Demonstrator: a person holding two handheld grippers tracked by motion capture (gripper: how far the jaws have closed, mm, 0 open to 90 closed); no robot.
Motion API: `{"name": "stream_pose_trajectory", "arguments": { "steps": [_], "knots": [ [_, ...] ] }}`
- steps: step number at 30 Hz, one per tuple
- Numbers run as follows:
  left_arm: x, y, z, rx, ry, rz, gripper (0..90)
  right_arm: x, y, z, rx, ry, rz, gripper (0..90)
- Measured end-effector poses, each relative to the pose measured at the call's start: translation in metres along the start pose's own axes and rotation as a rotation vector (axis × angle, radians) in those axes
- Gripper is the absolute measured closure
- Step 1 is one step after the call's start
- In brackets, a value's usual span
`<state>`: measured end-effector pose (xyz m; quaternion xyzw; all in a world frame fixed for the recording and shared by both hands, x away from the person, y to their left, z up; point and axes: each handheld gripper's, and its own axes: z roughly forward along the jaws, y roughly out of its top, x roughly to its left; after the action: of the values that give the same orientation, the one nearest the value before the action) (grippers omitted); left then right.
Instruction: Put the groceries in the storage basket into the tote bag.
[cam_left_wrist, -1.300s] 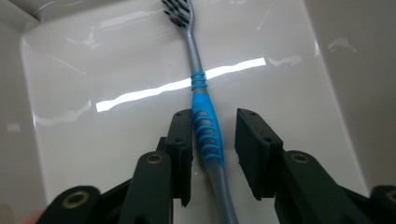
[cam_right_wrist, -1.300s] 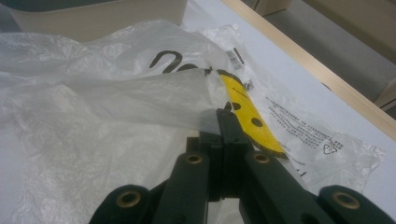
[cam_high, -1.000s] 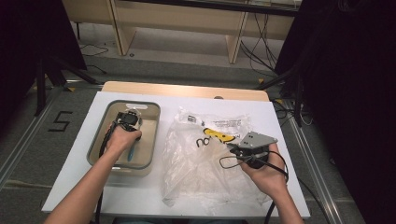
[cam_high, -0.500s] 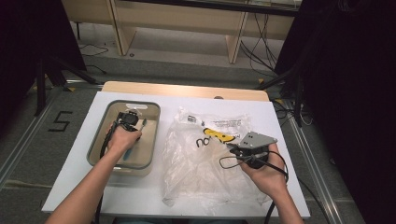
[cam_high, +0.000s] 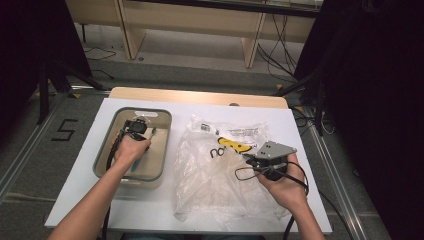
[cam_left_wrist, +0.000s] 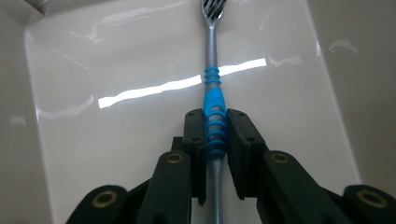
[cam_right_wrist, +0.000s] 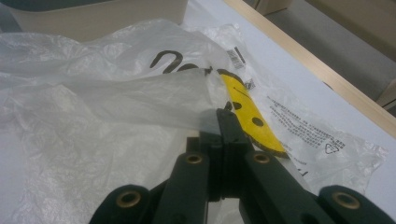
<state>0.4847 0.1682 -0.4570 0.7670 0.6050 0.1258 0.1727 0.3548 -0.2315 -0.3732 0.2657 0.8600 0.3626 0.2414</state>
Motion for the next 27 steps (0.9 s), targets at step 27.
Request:
{"name": "stream_pose_trajectory", "arguments": {
  "steps": [27],
  "knots": [
    [0.001, 0.0, -0.035, -0.179, -0.032, 0.027, 78.3, 0.001, 0.0, 0.002, 0.006, 0.005, -0.004, 90.0]
  ]
}}
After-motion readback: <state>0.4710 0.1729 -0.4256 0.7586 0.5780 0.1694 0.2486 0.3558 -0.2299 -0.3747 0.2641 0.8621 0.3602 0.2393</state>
